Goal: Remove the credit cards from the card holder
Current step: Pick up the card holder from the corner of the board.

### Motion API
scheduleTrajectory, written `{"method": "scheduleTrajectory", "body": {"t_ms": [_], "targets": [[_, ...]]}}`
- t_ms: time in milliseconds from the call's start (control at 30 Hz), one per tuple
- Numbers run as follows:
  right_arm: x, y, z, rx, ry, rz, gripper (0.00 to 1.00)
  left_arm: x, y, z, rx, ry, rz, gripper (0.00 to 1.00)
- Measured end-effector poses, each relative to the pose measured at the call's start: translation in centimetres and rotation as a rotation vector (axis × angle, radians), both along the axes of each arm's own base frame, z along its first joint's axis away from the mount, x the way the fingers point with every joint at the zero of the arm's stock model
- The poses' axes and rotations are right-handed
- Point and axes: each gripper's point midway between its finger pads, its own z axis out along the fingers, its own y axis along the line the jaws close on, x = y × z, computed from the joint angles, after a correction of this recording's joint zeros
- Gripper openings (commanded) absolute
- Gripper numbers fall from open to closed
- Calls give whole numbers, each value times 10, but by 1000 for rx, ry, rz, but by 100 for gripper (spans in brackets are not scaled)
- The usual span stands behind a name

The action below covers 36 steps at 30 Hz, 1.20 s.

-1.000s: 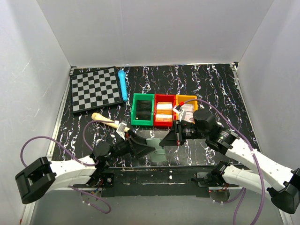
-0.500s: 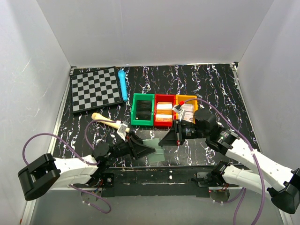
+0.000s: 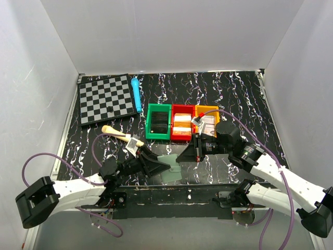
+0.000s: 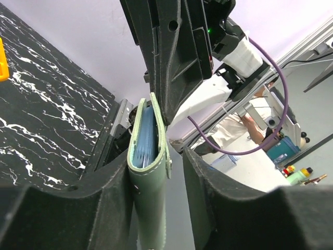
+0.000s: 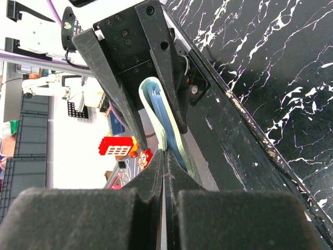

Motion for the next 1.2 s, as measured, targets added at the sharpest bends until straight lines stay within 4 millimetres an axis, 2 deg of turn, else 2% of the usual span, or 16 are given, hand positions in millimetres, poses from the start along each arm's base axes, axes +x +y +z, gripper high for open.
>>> {"method": "scheduleTrajectory", "body": {"t_ms": [100, 267, 300, 367, 433, 600, 700, 733, 833, 1033, 1200], "targets": [[0, 0, 0, 1, 1, 3, 1, 1, -1, -2, 4, 6, 2, 22], [-1, 0, -1, -1, 1, 2, 1, 3, -2, -6, 12, 19, 6, 15], [-1, -1, -2, -3, 2, 1, 6, 3, -2, -6, 13, 21, 6, 15], [0, -1, -3, -5, 1, -2, 30, 4, -2, -6, 13, 26, 8, 15], [1, -2, -4, -13, -10, -12, 47, 4, -2, -7, 17, 31, 11, 15], [4, -13, -11, -87, -34, -56, 62, 7, -1, -15, 60, 58, 28, 15], [7, -18, -6, -119, -64, -75, 68, 11, -2, -14, 78, 71, 51, 16], [8, -20, -3, -125, -79, -81, 77, 14, -2, -12, 82, 76, 63, 16], [9, -25, 1, -130, -109, -95, 80, 22, -4, -6, 92, 93, 95, 17], [6, -23, -7, -120, -90, -82, 82, 26, -11, 9, 81, 101, 90, 18], [2, -18, -8, -84, -75, -54, 71, 25, -16, 11, 88, 116, 68, 18]]}}
